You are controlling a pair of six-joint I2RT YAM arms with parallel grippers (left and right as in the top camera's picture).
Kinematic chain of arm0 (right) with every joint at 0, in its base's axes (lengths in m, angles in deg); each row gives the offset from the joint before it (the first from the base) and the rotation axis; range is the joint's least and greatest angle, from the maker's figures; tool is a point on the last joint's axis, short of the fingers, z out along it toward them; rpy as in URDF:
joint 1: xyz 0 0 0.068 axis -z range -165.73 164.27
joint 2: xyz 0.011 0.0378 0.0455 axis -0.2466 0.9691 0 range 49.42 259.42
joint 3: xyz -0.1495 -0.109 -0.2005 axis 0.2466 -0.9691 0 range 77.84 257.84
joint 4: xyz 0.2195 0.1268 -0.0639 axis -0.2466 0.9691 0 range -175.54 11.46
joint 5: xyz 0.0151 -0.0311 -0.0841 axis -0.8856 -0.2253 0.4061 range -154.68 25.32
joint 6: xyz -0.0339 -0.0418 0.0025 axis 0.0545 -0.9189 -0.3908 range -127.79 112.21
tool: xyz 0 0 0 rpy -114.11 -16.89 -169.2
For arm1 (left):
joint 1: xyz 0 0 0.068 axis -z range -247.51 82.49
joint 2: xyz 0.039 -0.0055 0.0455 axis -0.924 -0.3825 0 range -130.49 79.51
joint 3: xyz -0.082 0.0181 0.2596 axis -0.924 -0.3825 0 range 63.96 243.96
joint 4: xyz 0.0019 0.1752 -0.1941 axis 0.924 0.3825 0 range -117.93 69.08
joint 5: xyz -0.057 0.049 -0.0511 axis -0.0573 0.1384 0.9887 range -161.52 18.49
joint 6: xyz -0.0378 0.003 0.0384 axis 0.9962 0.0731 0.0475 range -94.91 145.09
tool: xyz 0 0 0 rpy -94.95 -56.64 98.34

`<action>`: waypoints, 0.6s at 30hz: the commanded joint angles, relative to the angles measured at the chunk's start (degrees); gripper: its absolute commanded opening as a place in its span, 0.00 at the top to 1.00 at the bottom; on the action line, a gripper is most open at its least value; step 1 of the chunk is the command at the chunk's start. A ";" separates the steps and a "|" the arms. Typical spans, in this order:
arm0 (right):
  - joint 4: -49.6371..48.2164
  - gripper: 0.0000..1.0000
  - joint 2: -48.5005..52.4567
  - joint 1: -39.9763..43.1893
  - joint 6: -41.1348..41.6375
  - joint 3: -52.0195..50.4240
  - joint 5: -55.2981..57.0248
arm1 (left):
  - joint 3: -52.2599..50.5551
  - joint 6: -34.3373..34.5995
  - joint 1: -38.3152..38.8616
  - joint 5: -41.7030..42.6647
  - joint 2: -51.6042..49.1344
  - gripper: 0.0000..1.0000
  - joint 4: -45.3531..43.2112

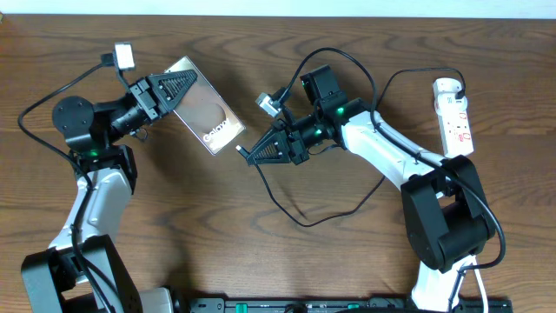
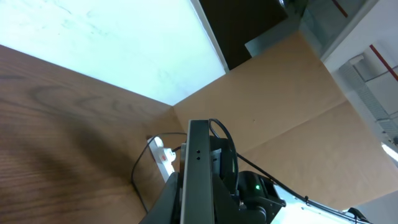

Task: Plug charger to phone and switch on socket

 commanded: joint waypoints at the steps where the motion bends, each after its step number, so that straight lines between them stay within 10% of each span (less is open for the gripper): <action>1: -0.33 0.99 0.26 0.37 0.48 0.42 -1.25 | -0.17 0.31 0.52 -0.24 0.63 0.93 -0.63; 18: -4.17 0.99 0.26 0.37 3.26 0.44 -1.22 | -0.17 0.48 0.96 1.01 0.63 0.93 -0.66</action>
